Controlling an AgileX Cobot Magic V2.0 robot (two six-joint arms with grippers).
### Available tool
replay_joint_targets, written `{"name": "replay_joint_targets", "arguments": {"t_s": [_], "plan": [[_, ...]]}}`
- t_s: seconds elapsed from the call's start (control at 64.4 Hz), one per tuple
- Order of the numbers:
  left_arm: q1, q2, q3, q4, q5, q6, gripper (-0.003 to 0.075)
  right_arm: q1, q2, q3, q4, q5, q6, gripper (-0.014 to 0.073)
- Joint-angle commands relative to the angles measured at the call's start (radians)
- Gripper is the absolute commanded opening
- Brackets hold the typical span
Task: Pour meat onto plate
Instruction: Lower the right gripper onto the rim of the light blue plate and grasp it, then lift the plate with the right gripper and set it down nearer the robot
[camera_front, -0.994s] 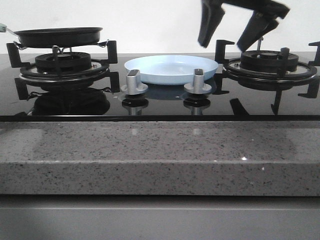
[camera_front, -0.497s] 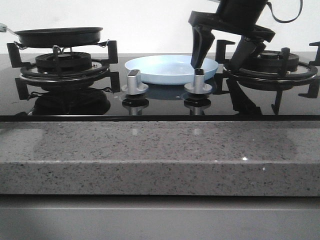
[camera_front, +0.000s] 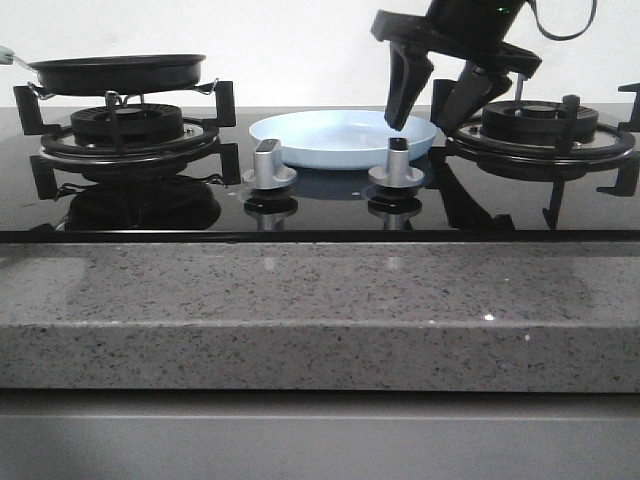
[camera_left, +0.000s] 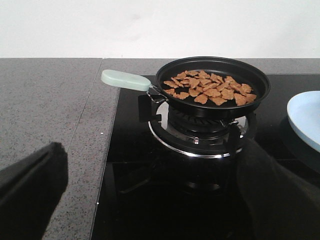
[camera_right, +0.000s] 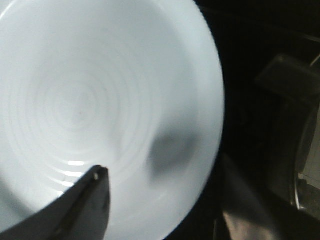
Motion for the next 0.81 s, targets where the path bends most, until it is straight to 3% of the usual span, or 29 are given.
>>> {"name": "replay_joint_targets", "arguments": {"t_s": [0.0, 0.311, 0.792], "plan": [[0.000, 0.001, -0.040, -0.007, -0.087, -0.004, 0.0673, 0.004, -0.036, -0.074, 0.030, 0.016, -0.014, 0.0426], [0.000, 0.001, -0.040, -0.007, -0.087, -0.004, 0.0673, 0.004, 0.030, -0.207, 0.026, 0.125, -0.014, 0.0426], [0.000, 0.001, -0.040, -0.007, -0.087, -0.004, 0.0673, 0.000, 0.032, -0.213, 0.005, 0.144, 0.004, 0.0426]]}}
